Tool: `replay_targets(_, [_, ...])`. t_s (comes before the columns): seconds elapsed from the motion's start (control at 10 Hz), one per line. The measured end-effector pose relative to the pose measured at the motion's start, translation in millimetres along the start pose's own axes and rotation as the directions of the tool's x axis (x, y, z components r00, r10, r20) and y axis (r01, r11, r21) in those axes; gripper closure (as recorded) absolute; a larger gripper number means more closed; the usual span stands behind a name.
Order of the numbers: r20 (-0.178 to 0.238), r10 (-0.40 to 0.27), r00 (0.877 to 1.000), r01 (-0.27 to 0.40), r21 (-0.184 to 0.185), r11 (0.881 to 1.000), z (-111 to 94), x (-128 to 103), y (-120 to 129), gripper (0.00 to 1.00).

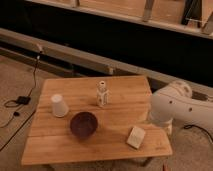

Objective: Drag the pepper across the table

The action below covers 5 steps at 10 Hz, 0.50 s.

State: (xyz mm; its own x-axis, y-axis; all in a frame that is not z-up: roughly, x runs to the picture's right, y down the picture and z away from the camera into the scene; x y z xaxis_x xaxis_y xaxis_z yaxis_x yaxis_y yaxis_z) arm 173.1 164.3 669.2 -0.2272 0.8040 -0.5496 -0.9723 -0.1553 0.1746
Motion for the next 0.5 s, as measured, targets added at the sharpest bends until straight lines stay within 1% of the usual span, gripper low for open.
replay_targets(0.2, [0.004,-0.108,0.994,0.108,-0.013,0.994,-9,-7,40,0.20])
replay_targets(0.3, [0.012,-0.169,0.986,0.169,-0.027,0.985,-15,-10,65,0.20])
replay_targets(0.4, [0.029,-0.228,0.973,0.229,-0.045,0.972,-23,-15,92,0.20])
replay_targets(0.5, [0.030,-0.231,0.972,0.233,-0.046,0.971,-24,-16,94,0.20])
